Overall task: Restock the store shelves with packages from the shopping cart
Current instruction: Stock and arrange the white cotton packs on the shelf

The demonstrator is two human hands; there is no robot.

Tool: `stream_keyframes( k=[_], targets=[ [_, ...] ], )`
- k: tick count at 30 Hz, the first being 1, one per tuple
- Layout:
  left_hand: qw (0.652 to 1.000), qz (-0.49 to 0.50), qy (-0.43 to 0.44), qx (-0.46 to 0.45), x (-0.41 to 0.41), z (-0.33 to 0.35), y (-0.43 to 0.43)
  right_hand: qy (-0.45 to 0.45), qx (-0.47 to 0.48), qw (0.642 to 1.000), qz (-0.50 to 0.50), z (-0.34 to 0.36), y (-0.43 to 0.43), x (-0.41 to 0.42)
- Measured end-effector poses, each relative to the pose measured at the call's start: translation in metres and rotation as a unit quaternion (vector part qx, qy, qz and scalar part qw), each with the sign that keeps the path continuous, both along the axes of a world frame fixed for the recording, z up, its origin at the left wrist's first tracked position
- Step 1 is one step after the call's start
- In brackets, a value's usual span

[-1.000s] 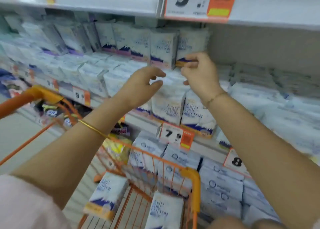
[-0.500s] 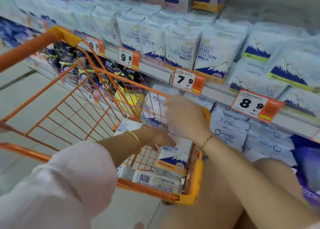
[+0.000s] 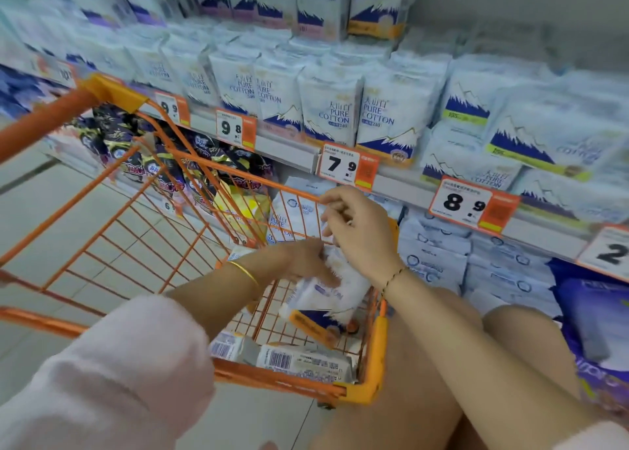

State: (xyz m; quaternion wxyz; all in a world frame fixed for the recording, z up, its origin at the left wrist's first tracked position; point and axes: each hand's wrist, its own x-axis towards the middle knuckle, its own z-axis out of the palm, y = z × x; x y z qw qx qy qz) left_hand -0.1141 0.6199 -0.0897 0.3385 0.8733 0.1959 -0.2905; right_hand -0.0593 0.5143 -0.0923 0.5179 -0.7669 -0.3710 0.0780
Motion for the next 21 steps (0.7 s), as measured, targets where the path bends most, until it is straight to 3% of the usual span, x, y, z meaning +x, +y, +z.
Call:
stream_keyframes(
  k=[3,4,6,8,11,16,18,21],
  targets=[
    [0.994,-0.078,-0.045,0.058,-0.003,0.038,0.036,-0.005,0.084,0.996,-0.035,0.017,-0.011,0.004],
    [0.993,-0.082,-0.076,0.046,-0.005,0.057,0.047,-0.014,0.104,0.993,-0.052,0.026,-0.014,0.008],
    [0.986,-0.029,-0.151,-0.07,-0.01,0.093,0.067,-0.001,0.111,0.992,-0.061,0.049,-0.018,0.017],
    [0.959,0.017,-0.218,-0.181,-0.008,0.121,0.078,0.059,0.078,0.995,-0.031,0.075,-0.019,0.026],
    [0.921,0.045,-0.334,-0.193,0.012,0.144,0.08,0.114,0.049,0.992,0.003,0.108,-0.016,0.041],
    [0.848,0.122,-0.449,-0.254,0.062,0.166,0.077,0.08,0.052,0.995,-0.025,0.149,-0.001,0.084],
    [0.835,0.155,-0.483,-0.212,0.087,0.163,0.084,0.109,0.097,0.988,-0.054,0.161,0.013,0.111],
    [0.867,0.122,-0.482,0.007,0.116,0.153,0.089,0.14,0.149,0.971,-0.12,0.166,0.038,0.157]
  ],
)
